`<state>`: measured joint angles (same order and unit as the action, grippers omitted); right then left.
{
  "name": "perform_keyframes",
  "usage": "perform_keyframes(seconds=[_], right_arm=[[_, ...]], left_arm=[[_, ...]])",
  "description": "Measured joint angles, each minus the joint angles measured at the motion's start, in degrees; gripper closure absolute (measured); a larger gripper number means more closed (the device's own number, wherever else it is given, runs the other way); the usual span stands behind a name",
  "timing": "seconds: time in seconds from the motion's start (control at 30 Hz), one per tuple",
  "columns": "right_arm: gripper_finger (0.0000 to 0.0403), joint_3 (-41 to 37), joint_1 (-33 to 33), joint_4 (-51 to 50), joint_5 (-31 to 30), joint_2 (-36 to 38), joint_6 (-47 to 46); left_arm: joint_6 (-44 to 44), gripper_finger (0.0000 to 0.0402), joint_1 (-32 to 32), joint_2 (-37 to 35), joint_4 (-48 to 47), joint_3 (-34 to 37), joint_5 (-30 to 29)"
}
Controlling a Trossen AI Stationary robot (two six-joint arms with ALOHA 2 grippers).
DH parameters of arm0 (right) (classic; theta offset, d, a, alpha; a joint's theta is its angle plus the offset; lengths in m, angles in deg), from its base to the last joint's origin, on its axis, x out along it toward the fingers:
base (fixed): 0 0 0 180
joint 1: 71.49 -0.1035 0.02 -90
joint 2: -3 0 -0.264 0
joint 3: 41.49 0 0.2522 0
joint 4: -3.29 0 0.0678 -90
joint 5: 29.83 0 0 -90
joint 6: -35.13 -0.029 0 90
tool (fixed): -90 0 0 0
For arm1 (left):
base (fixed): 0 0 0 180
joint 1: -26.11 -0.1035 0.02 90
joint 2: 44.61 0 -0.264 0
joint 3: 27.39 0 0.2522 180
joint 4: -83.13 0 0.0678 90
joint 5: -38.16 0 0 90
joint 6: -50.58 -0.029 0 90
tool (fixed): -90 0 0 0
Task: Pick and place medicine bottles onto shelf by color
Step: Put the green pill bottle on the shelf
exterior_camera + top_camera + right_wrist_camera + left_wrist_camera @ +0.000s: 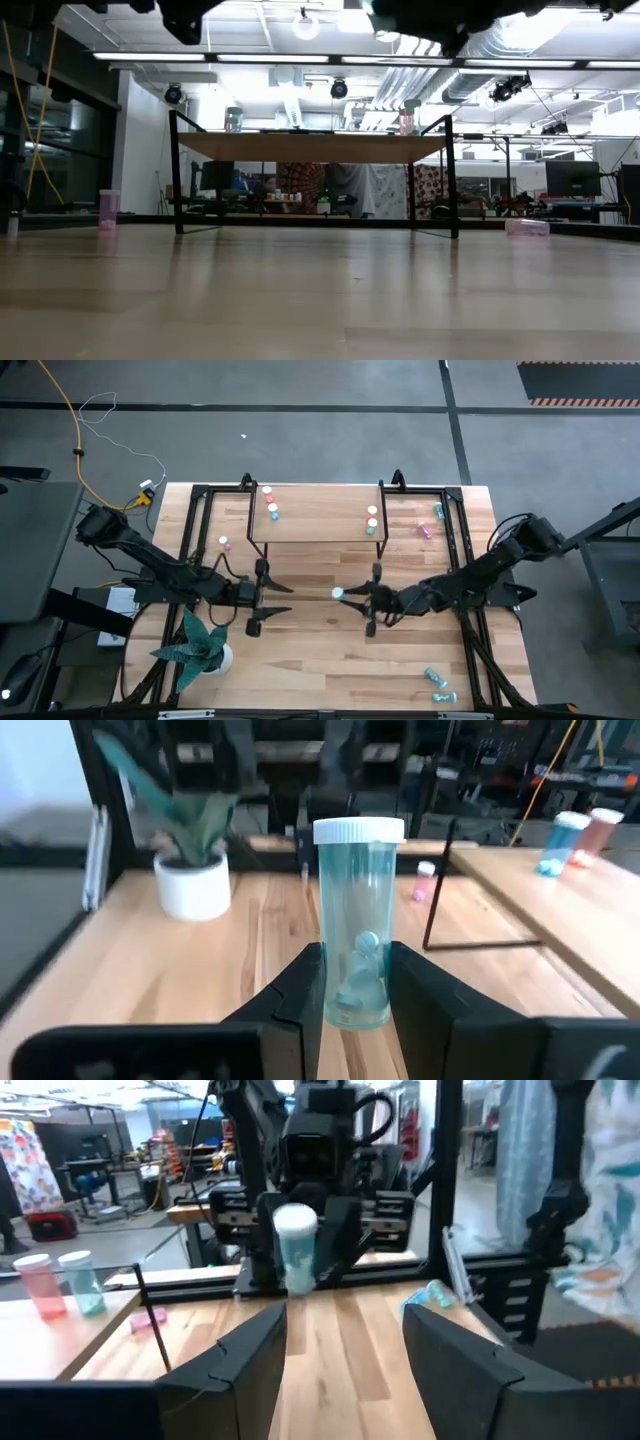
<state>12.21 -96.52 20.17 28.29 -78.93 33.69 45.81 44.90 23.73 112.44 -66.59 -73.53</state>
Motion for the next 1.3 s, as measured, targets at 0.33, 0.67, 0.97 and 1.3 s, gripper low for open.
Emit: perform_keyframes(seconds=[0.33, 0.67, 0.97, 1.3], right_arm=[[0.032, 17.1, 2.8, -18.0, -0.6, -11.6, 1.2], [0.032, 22.8, 3.0, -22.7, 0.2, -15.2, 2.9], [0.032, 22.7, 3.3, -21.5, 0.7, -15.2, 1.9], [0.032, 22.6, 3.4, -21.7, 4.5, -15.2, 3.0]], left_arm=[[-1.4, 0.0152, 0.0, 6.7, -0.1, -2.7, -1.1], [-0.9, 0.0137, 0.0, 9.1, 0.0, -4.1, -7.1], [0.8, 0.0137, -0.9, 9.8, 0.8, -4.1, -6.0], [1.1, 0.0142, -2.3, 15.4, 0.9, -8.6, -5.2]])
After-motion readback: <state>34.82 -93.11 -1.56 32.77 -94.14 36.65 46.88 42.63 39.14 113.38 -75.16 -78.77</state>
